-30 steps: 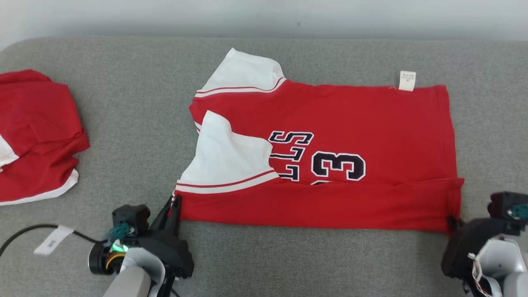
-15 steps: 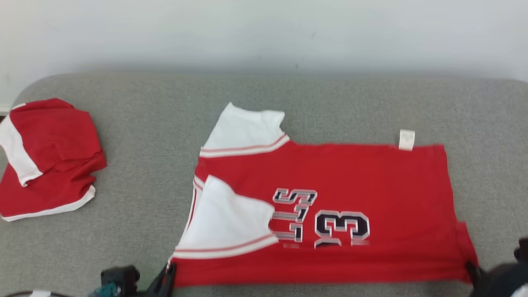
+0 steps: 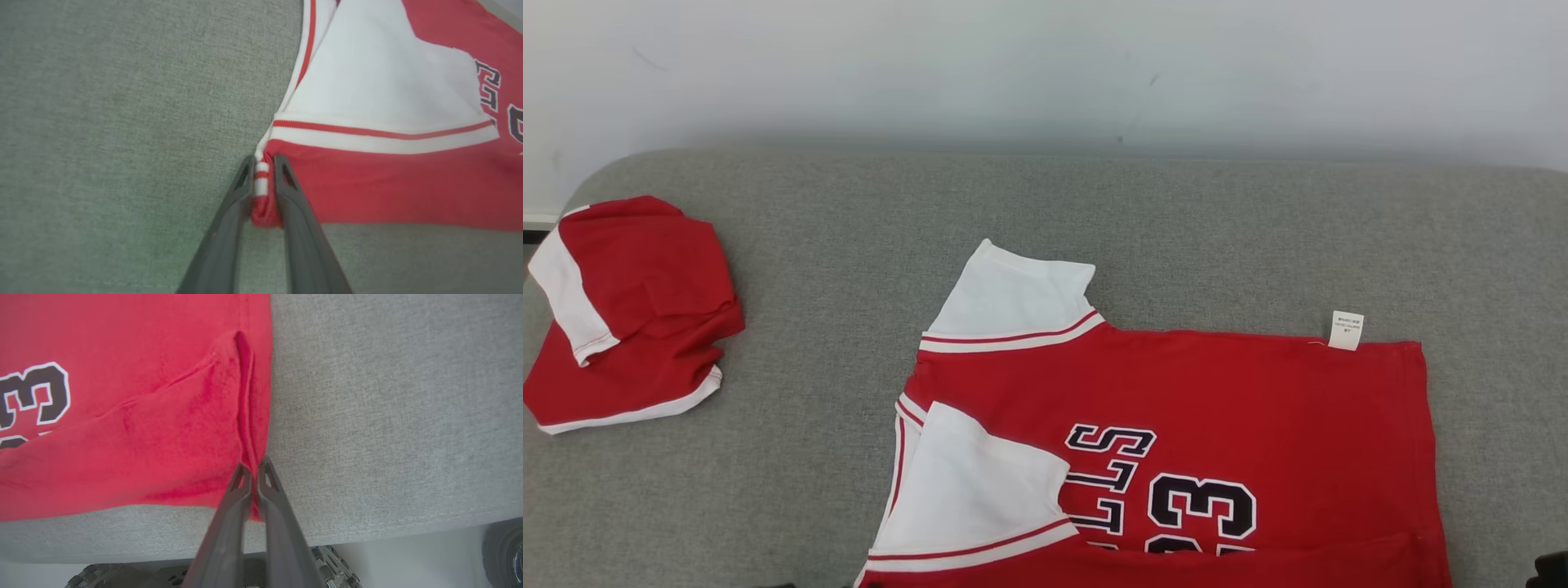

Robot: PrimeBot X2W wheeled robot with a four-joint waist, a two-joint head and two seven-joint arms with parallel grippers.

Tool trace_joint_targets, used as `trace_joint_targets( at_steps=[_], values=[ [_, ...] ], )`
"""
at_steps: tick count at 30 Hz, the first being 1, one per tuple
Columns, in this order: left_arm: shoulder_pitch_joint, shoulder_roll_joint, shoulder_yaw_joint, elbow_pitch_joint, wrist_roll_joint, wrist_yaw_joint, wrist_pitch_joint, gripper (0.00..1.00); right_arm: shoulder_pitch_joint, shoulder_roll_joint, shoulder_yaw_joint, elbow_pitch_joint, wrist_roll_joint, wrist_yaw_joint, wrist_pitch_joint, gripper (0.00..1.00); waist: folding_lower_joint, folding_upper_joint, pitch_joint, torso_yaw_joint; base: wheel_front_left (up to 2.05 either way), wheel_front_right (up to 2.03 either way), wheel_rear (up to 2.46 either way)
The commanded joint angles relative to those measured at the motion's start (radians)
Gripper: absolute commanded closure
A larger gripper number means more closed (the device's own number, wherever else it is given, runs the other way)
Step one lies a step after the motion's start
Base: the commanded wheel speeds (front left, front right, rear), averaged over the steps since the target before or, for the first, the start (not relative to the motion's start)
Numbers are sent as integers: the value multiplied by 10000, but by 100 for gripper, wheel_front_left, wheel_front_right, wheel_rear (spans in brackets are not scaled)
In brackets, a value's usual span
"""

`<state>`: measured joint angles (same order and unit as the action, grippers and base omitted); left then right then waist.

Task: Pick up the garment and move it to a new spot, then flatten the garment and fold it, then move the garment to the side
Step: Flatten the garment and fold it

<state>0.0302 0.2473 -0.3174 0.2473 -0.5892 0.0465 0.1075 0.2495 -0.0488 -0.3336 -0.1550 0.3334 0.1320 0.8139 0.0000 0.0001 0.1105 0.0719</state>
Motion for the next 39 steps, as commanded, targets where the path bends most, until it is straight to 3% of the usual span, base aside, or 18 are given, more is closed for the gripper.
trace_joint_targets(
  at_steps=[1, 12, 17, 20, 25, 32, 39],
  values=[
    [149, 54, 8, 71, 114, 93, 43, 0, 25, -24, 56, 132, 32, -27, -168, 0, 0, -1, 69, -66, 0, 0, 0],
    [-996, 638, 539, -934, 276, 569, 264, 0, -1019, -21, -338, -510, -890, -25, -1042, 0, 0, -1, 461, -134, 0, 0, 0],
    [-2955, 669, 552, -1030, 124, 261, 800, 0, -2257, -18, -141, -1008, -1574, -25, -1430, 0, 0, -1, 907, -314, 0, 0, 0],
    [-4885, 513, 166, 218, 269, -43, 1527, 0, -3568, -132, 649, -884, -1975, -25, -1626, 0, 0, -1, 1469, -687, 0, 0, 0],
    [-7036, 100, -351, 2252, 707, -282, 1843, 0, -4767, -182, 1806, -324, -2011, -25, -1828, 0, 0, -1, 2144, -1247, 0, 0, 0],
    [-9142, -168, -553, 4733, 1142, -105, 1732, 0, -5424, -171, 2706, 206, -1825, -25, -2197, 0, 0, -1, 2806, -2011, 0, 0, 0],
    [-10127, -236, -685, 6351, 1353, 125, 1755, 0, -5501, -156, 2714, 268, -1812, -25, -2506, 0, 0, -1, 3170, -2374, 0, 0, 0]
  ],
)
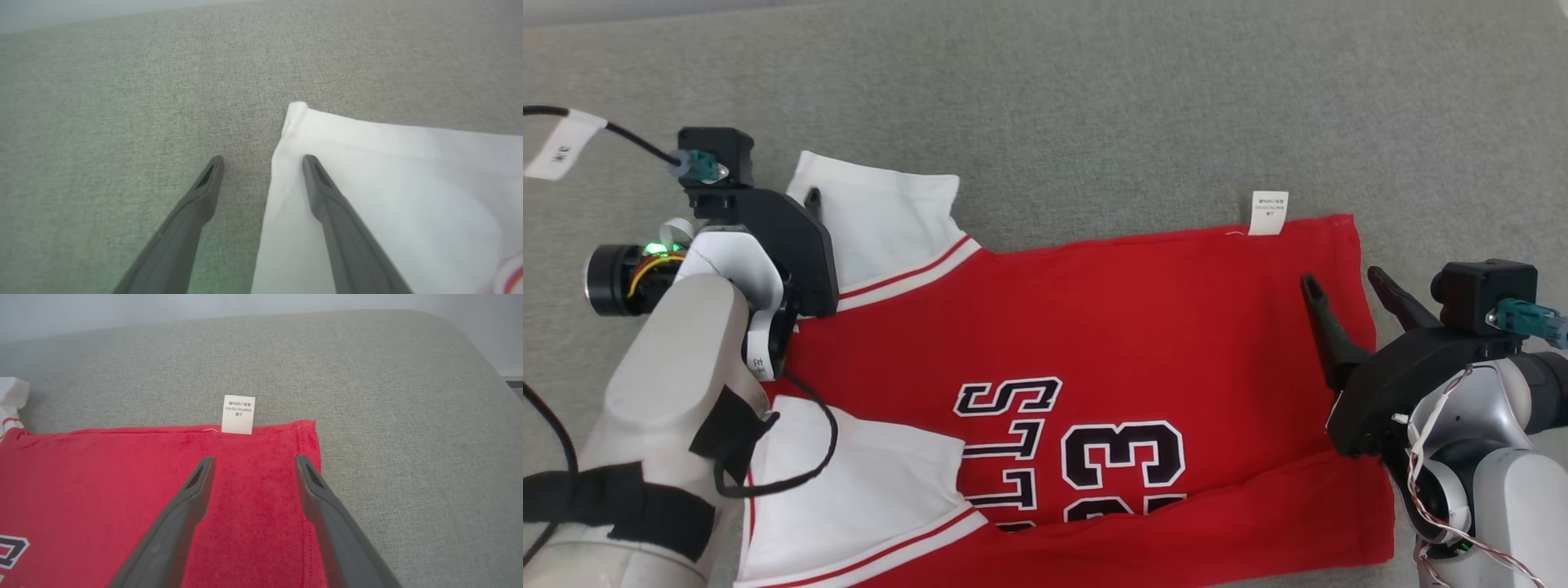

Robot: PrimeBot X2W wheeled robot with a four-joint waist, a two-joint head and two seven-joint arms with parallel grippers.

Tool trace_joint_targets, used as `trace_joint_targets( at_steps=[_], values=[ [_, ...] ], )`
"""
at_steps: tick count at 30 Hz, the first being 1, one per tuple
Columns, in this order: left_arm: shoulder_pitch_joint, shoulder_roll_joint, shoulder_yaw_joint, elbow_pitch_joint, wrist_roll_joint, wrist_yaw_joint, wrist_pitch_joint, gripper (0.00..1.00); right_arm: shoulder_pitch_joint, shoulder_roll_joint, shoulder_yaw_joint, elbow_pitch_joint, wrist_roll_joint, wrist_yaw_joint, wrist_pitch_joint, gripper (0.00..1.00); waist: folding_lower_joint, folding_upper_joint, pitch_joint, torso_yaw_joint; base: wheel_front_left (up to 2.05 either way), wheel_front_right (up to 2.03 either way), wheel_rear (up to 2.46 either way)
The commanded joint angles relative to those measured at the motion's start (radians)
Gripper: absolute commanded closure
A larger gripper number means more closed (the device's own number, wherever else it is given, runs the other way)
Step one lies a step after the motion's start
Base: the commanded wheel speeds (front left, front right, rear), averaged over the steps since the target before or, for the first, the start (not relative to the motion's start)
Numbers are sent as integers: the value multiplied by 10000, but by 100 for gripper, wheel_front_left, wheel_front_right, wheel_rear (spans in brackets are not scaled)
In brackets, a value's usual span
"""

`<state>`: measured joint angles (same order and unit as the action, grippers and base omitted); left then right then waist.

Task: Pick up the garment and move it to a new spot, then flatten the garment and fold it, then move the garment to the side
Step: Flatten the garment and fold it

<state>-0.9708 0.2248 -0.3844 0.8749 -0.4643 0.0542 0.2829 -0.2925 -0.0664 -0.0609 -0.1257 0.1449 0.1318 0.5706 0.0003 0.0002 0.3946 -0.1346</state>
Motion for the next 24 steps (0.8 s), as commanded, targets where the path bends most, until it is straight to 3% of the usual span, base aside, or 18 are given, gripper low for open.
trace_joint_targets(
  at_steps=[1, 8, 9, 10, 11, 12, 15, 19, 24],
  values=[
    [-174, -39, -43, 240, 126, 81, 15, 0, -43, 28, -34, -26, 81, -23, -100, 0, -3, -2, 361, -322, 0, 0, 0],
    [-517, 63, -202, 1111, 216, 50, -79, 0, 28, 68, -31, 53, 86, -23, -186, 0, -3, -2, 420, -418, 0, 0, 0],
    [-543, 32, -229, 1217, 202, 1, -57, 7, 2, 73, -25, 66, 100, -23, -177, 0, -3, -2, 410, -429, 0, 0, 0],
    [-578, -18, -267, 1291, 203, -28, -14, 50, -30, 77, -20, 68, 104, -23, -165, 0, -3, -2, 399, -438, 0, 0, 0],
    [-599, -68, -291, 1374, 191, -37, 56, 59, -57, 80, -20, 59, 93, -23, -153, 0, -3, -2, 386, -443, 0, 0, 0],
    [-599, -68, -291, 1374, 191, -37, 56, 59, -57, 80, -20, 59, 93, -23, -153, 0, -3, -2, 386, -443, 0, 0, 0],
    [-624, -129, -307, 1562, 70, -131, 109, 100, -97, 38, -82, 0, 65, -23, -110, 0, -3, -2, 360, -446, 0, 0, 0],
    [-694, -198, -340, 1669, 63, -215, -165, 100, -172, -61, -246, -97, -9, -23, -67, 0, -3, -2, 341, -383, 0, 0, 0],
    [-787, -459, -487, 1579, 284, 133, -1252, 100, -449, -275, -653, -161, -523, -23, -255, 0, -3, -2, 414, -85, 0, 0, 0]
  ],
)
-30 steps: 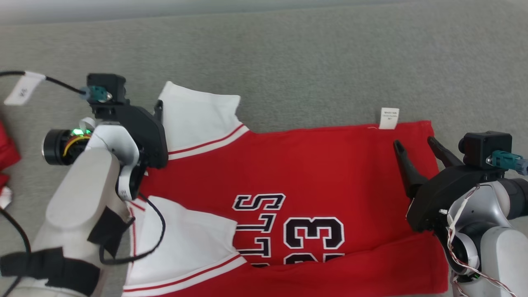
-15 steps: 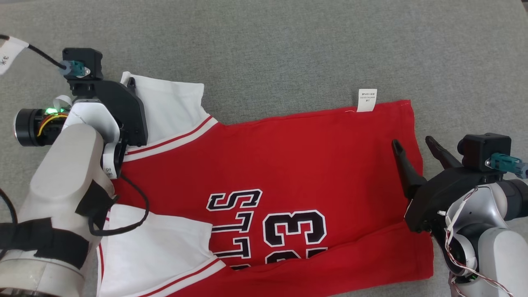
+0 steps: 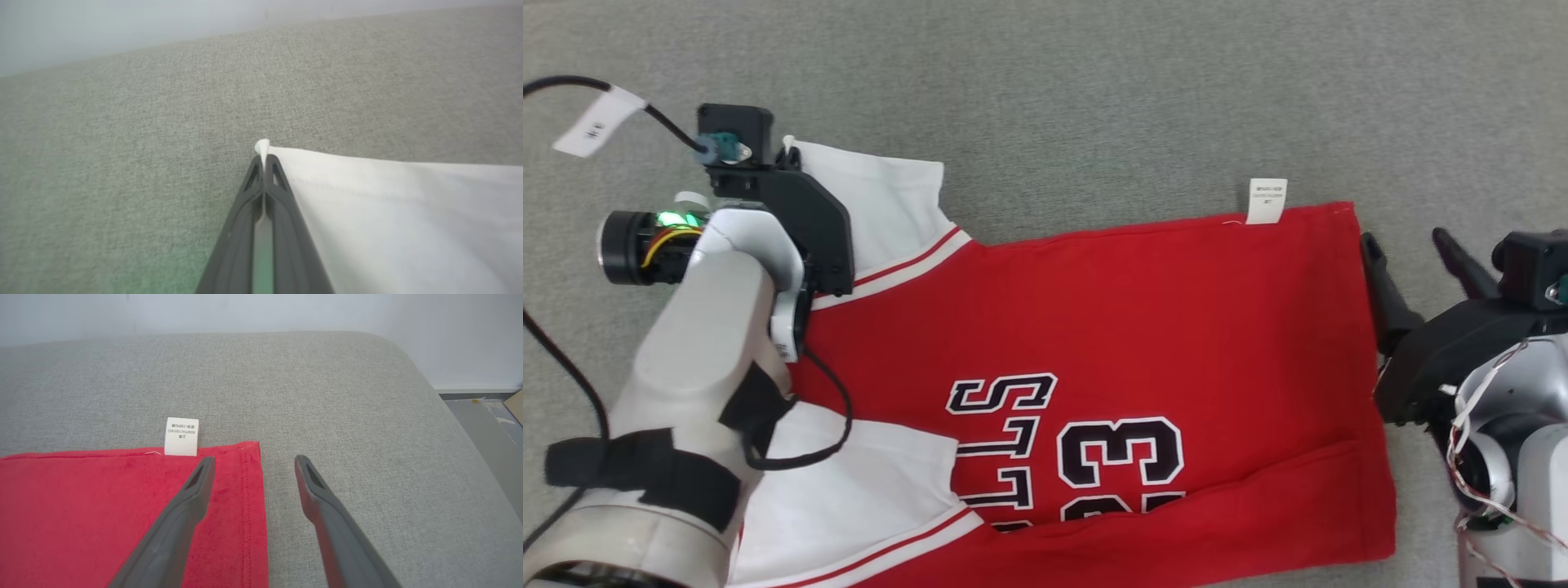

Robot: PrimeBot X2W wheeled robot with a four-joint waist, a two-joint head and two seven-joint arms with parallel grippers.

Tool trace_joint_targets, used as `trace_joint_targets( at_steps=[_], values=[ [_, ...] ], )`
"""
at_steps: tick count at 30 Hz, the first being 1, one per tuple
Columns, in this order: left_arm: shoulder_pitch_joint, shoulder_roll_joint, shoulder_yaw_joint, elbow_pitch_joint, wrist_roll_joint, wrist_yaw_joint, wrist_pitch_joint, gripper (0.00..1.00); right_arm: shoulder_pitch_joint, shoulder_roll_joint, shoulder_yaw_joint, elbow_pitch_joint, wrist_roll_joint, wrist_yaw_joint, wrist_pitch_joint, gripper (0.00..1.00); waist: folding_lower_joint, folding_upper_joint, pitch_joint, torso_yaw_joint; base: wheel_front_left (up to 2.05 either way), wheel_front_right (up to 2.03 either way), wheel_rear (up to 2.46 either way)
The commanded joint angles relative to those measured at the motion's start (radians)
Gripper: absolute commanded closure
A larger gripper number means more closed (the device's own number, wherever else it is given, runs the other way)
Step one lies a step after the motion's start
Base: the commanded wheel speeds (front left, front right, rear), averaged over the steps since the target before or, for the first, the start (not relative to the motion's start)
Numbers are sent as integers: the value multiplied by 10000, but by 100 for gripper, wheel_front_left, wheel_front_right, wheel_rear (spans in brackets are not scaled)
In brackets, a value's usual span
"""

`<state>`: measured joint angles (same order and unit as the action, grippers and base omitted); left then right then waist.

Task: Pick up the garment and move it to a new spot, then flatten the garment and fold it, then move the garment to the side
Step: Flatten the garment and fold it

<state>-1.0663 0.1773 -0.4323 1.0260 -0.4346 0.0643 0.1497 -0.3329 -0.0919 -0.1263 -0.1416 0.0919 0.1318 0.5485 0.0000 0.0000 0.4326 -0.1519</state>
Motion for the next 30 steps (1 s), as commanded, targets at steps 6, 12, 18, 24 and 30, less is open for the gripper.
trace_joint_targets(
  at_steps=[6, 12, 18, 24, 30],
  values=[
    [301, -587, -217, 269, 57, 133, -781, 100, -642, -814, -65, 196, -782, -25, 342, 0, 0, 0, 54, 612, 0, 0, 0],
    [20, -957, -334, 632, -96, 37, -1234, 100, -1324, -1760, 244, 849, -951, -25, 1032, 0, 0, 0, 123, 970, 0, 0, 0],
    [-217, -1143, -443, 1035, -282, -117, -1403, 100, -1423, -2405, 583, 1363, -638, -25, 1914, 0, 0, 0, 178, 1171, 0, 0, 0],
    [-387, -1199, -538, 1372, -408, -161, -1525, 100, -1349, -2865, 875, 1352, -277, -25, 2853, 0, 0, 0, 239, 1173, 0, 0, 0],
    [-539, -1233, -638, 1609, -537, -224, -1607, 100, -1540, -2847, 849, 1715, -73, -25, 2689, 0, 0, 0, 405, 1179, 0, 0, 0]
  ],
)
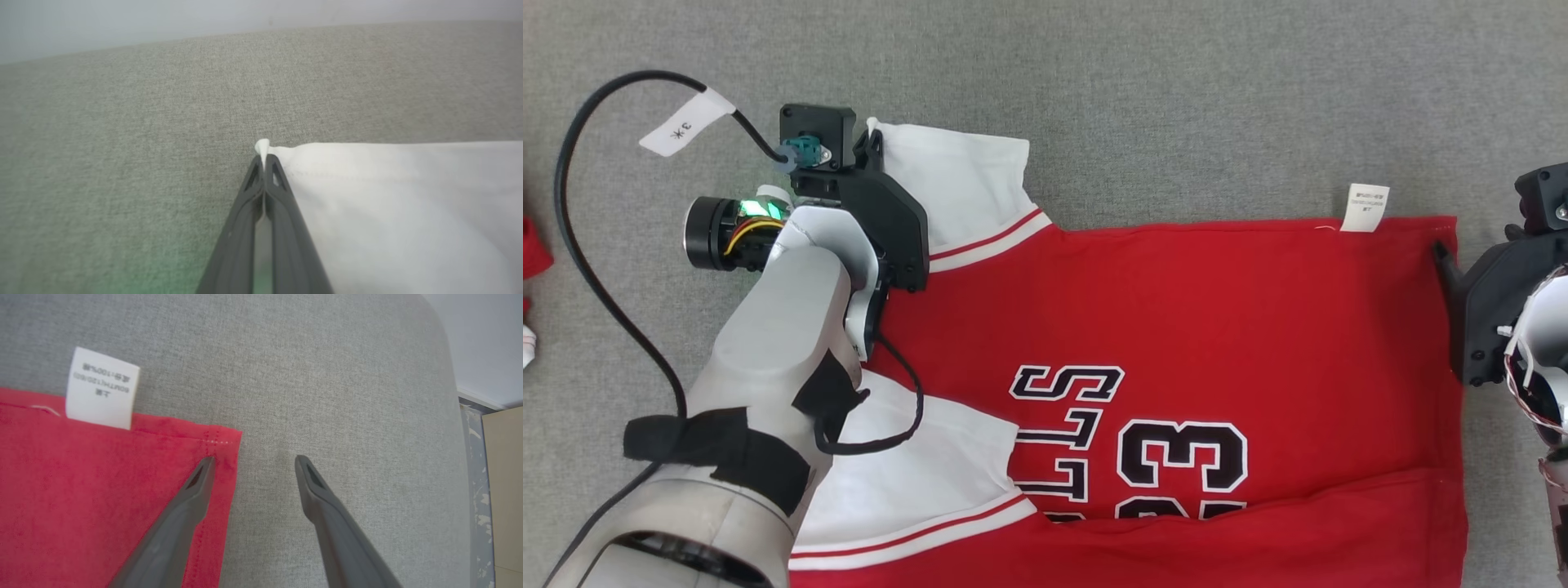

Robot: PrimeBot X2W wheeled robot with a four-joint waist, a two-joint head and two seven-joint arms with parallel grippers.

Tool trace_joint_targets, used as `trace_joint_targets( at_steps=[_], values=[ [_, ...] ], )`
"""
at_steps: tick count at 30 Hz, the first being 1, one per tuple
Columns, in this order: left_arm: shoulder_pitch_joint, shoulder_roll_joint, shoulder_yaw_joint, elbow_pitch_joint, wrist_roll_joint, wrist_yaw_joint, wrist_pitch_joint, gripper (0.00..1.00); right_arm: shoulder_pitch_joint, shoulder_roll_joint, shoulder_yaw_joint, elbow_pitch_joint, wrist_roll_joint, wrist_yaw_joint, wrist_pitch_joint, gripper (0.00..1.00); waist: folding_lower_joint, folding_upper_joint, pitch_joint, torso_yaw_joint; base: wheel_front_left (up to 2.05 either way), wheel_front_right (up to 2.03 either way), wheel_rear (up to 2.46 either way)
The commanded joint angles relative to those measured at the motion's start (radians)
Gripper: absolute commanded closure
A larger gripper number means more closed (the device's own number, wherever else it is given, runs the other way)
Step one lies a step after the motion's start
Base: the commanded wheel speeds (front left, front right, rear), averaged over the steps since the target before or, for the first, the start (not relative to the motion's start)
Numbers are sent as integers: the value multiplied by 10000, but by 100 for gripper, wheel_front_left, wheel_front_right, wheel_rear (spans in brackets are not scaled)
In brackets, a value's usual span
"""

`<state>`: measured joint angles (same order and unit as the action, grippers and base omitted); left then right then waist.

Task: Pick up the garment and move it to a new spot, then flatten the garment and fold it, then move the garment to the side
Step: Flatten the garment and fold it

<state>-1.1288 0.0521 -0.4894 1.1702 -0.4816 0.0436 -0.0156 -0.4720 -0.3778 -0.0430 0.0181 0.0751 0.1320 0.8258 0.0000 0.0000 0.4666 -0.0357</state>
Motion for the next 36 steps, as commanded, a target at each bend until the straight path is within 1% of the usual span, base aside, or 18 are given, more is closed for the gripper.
trace_joint_targets(
  at_steps=[1, 8, 10, 11, 12, 13, 14, 15, 20, 24, 29, 33, 36],
  values=[
    [44, 15, -91, 200, -76, -34, 31, 100, -182, 49, 17, 231, 166, -27, -139, 0, 0, 0, 93, 31, 0, 0, 0],
    [-186, 18, -226, 338, -158, -76, -39, 100, -380, 138, 94, 903, 242, -25, -671, 0, 0, 0, 261, 142, 0, 0, 0],
    [-202, 26, -272, 363, -211, -92, -73, 100, -405, 157, 153, 1176, 292, -25, -649, 0, 0, 0, 278, 168, 0, 0, 0],
    [-211, 28, -295, 384, -228, -97, -87, 100, -442, 160, 191, 1303, 345, -25, -604, 9, 0, 0, 280, 179, 0, 0, 0],
    [-231, 30, -320, 403, -252, -99, -74, 100, -461, 177, 223, 1415, 423, -25, -554, 56, 0, 0, 282, 190, 0, 0, 0],
    [-243, 30, -353, 405, -279, -102, -68, 100, -456, 192, 247, 1504, 481, -25, -540, 67, 0, 0, 282, 197, 0, 0, 0],
    [-244, 30, -388, 397, -319, -104, -65, 100, -472, 185, 270, 1579, 523, -25, -552, 93, 0, 0, 281, 204, 0, 0, 0],
    [-246, 30, -416, 383, -365, -101, -65, 100, -504, 174, 276, 1642, 544, -25, -578, 100, 0, 0, 277, 210, 0, 0, 0],
    [-227, 23, -467, 115, -543, 8, -630, 100, -501, 158, 140, 1631, 401, -27, -1183, 100, 0, 0, 157, 290, 0, 0, 0],
    [-171, 5, -331, -78, -698, 26, -1505, 100, -323, 253, -13, 1537, 336, -27, -1764, 100, 0, 0, -33, 414, 0, 0, 0],
    [172, 3, -135, -494, -983, -36, -2280, 100, -15, 418, -437, 1385, 629, -27, -2247, 100, 0, 0, -328, 735, 0, 0, 0],
    [806, 50, 141, -1261, -1067, -95, -2492, 100, 373, 540, -481, 1209, 979, -27, -2555, 100, 0, 0, -603, 962, 0, 0, 0],
    [1651, 268, 429, -2571, -806, -19, -2502, 100, 762, 487, -477, 1144, 1105, -27, -2611, 100, 0, 0, -883, 1057, 0, 0, 0]
  ],
)
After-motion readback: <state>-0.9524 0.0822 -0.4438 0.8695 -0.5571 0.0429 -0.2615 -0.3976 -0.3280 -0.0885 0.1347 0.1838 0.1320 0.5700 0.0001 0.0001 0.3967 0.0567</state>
